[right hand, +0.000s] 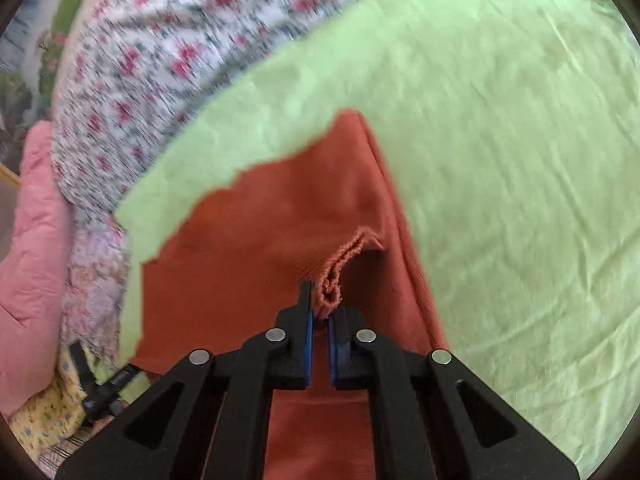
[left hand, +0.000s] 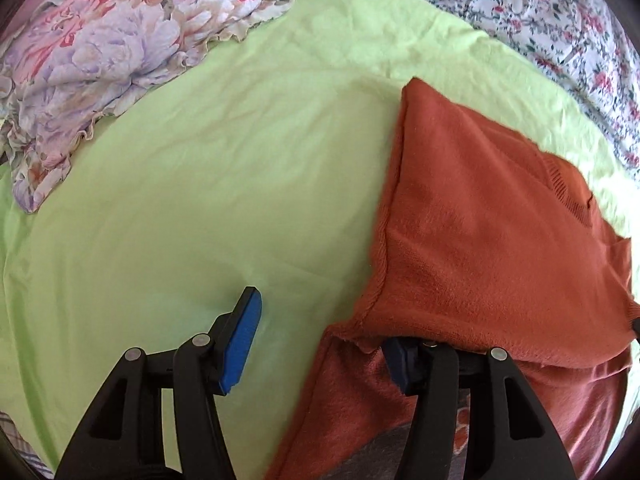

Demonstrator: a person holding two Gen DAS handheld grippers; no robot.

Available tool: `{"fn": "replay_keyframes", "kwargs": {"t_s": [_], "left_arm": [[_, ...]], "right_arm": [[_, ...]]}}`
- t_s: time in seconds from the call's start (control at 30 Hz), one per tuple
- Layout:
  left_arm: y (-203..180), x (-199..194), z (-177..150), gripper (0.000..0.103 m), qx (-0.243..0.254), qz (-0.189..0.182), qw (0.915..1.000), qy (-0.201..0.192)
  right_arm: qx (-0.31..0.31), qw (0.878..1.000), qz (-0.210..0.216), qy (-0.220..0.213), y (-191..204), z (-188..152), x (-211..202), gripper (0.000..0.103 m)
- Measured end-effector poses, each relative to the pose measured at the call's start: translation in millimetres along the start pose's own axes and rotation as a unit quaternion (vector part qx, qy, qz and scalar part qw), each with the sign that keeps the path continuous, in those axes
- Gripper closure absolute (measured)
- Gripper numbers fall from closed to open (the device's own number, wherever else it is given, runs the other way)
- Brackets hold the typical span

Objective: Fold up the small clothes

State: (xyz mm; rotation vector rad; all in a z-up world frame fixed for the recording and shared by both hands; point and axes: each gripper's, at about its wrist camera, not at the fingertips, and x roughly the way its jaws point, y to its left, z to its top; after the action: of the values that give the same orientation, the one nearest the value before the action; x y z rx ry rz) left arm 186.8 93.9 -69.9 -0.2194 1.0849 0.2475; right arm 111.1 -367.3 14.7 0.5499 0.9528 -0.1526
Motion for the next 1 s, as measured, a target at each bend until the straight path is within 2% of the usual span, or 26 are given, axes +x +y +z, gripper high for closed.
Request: {"fn": "replay_keyframes", "kwargs": {"t_s": [0.07,0.17,0.27,0.37,0.53,0.6,0.67,0.77,0.87,0.93,1.0], "left_arm": [[5,0,2,0.045,-0.013,-0.010,0.9999,0.002],[12,1,4,0.045,-0.031,-0.024,0.9992,0.007],[13,2,3,0.045,-0.033,-0.029,0.9989,0.014],[16,2,4,0.045,-0.026,-0.041,0.9986,0.022],[20,-9,-1,0.046,0.005,-0.077,0.9962,0.041],[21,-21,-1,0.046,0.020,-0.112,0.9923,0.047],[21,-30,2,0.045,0.033,-0.128,0.9902,0.044],[18,-39,9,0.040,0.050,-0.133,0.9891,0.038],[14,-40,13,0.036,0.045,-0.144,0.9877,0.041],[12,-36,15,0.035,0.035,-0.151,0.9867,0.047],[8,-33,23,0.035,0.027,-0.167,0.9843,0.050]], "right_arm": [[-0.011,1.000,-0.005,0.003,2,-3,3,0.096],[-0.027,0.999,-0.008,-0.017,12,-1,-3,0.096],[-0.050,0.998,-0.036,0.005,10,-4,5,0.096],[-0.047,0.997,-0.047,0.032,3,-8,13,0.094],[-0.042,0.997,-0.058,0.040,-2,-16,2,0.093],[-0.034,0.997,-0.061,0.037,-2,-16,-6,0.090],[-0.036,0.997,-0.061,0.029,-2,-14,-16,0.088],[-0.041,0.997,-0.061,0.015,2,-7,-27,0.084],[-0.050,0.997,-0.054,0.013,10,-3,-31,0.084],[-0.063,0.997,-0.049,0.013,20,-4,-33,0.078],[-0.074,0.996,-0.039,0.015,27,-3,-33,0.058]]}}
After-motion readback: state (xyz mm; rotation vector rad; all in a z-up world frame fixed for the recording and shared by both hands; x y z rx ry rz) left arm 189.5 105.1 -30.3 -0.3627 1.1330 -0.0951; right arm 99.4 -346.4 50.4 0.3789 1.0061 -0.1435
